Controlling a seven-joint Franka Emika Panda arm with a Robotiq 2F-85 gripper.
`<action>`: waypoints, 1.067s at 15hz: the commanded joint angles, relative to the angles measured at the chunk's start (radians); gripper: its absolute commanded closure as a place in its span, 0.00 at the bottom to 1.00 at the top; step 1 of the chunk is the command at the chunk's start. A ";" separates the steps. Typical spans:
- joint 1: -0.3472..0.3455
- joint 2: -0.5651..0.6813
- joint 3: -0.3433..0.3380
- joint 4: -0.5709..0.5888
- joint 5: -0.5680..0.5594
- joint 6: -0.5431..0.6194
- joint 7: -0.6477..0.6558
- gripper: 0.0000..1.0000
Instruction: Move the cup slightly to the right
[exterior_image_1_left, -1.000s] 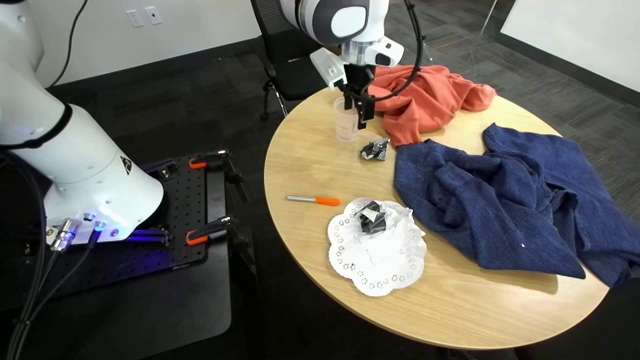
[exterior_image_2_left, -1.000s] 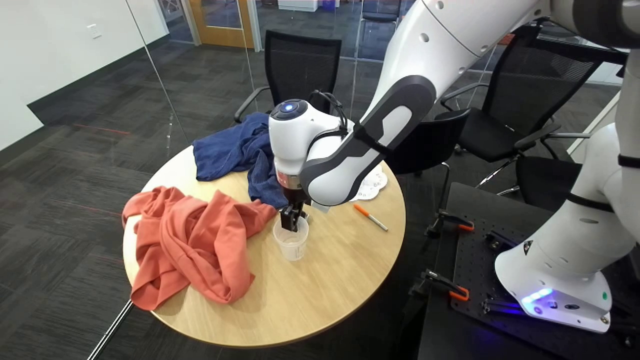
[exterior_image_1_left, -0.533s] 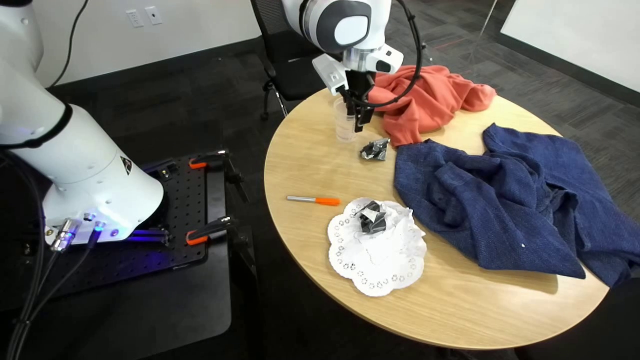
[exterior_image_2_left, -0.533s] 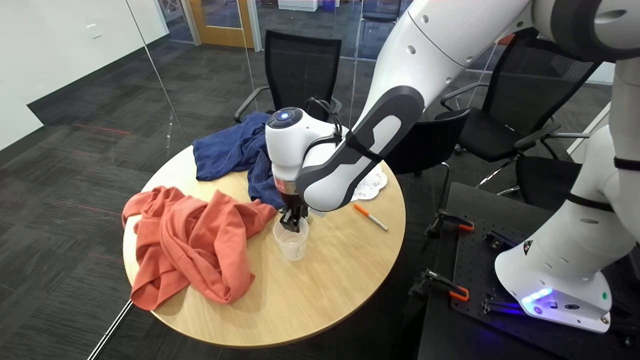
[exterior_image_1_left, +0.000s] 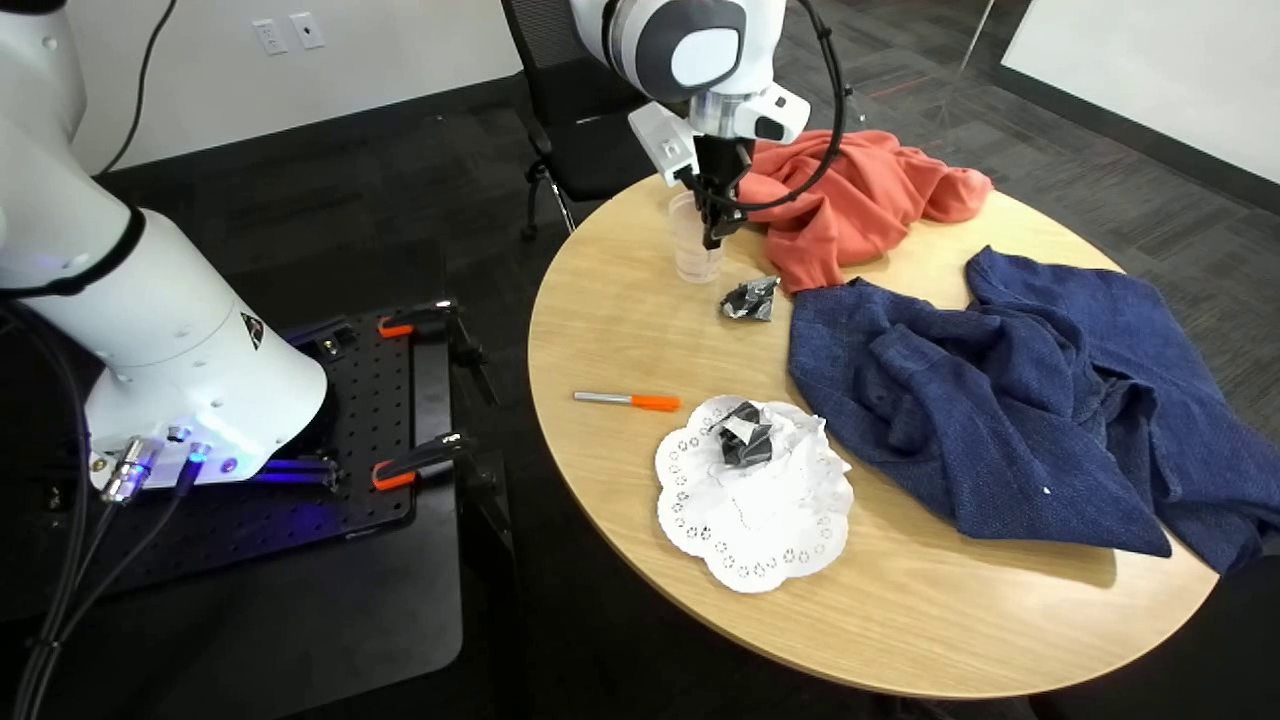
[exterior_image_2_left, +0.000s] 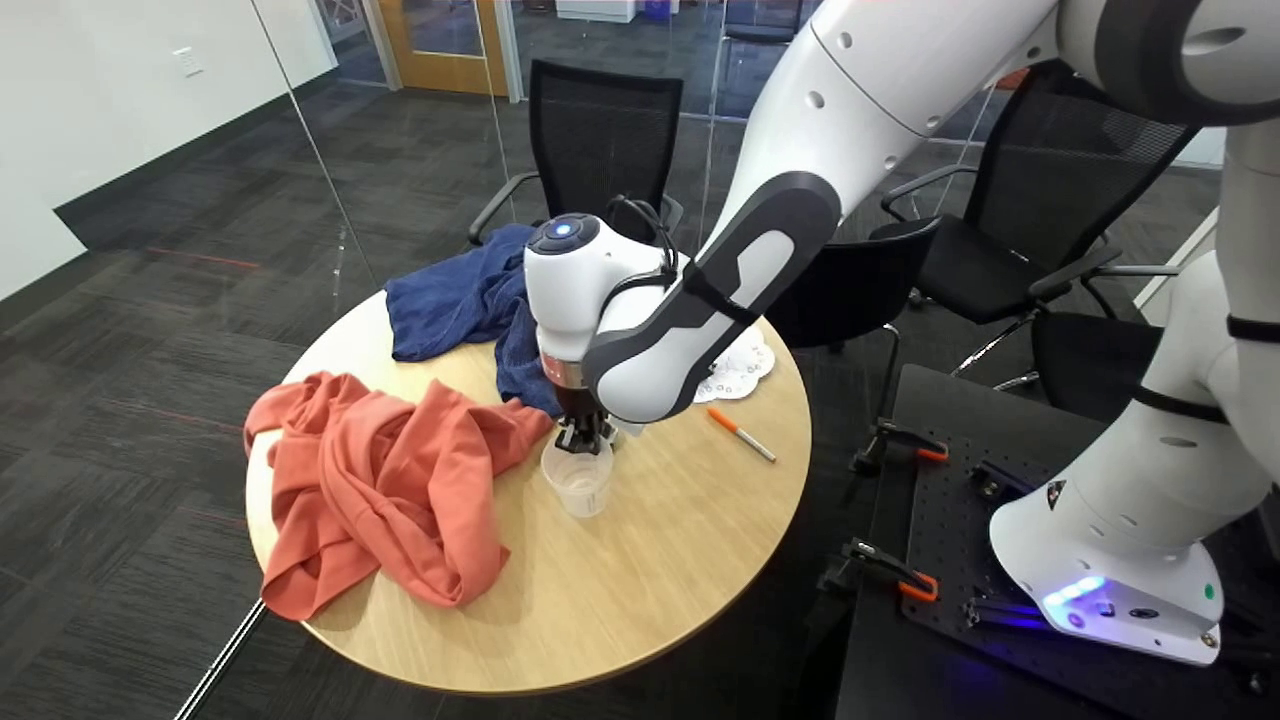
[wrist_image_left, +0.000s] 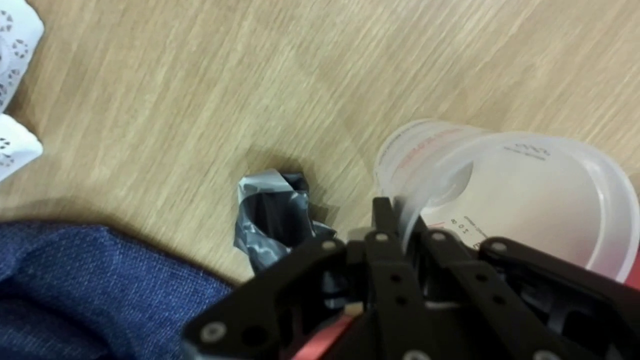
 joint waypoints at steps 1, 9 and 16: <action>0.004 -0.041 -0.004 -0.015 0.044 -0.045 0.018 1.00; -0.019 -0.235 -0.036 -0.176 0.123 -0.043 0.113 0.99; -0.047 -0.294 -0.116 -0.238 0.129 0.002 0.324 0.99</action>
